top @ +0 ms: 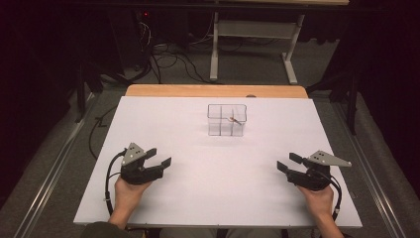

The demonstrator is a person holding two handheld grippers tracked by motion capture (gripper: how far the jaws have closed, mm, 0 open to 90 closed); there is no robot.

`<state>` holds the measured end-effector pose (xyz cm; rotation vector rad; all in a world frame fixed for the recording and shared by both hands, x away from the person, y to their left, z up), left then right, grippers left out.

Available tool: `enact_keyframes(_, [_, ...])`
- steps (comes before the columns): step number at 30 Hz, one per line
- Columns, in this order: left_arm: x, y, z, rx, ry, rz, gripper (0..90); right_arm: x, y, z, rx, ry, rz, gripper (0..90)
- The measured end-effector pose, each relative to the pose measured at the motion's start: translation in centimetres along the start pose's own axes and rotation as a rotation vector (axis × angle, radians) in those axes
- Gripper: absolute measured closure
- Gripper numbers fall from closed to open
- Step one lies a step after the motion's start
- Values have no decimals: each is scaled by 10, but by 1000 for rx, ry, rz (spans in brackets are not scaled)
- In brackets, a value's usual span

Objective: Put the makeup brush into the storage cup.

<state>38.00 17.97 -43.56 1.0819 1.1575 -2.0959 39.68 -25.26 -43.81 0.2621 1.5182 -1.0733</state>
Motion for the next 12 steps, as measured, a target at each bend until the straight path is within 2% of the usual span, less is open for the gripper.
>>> enact_keyframes(12, [0, 1, 0, 1, 5, -1, 338, 0, -2, 0, 7, 0, 11, 375])
Point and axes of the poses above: each handheld gripper's, and its own axes: y roughly forward along the jaws, x roughly out of its underside, z roughly to its right, the point moved 7 cm from there along y, roughly forward along the jaws, and after that the axes turned 14 degrees about -y, right-handed, at the moved point
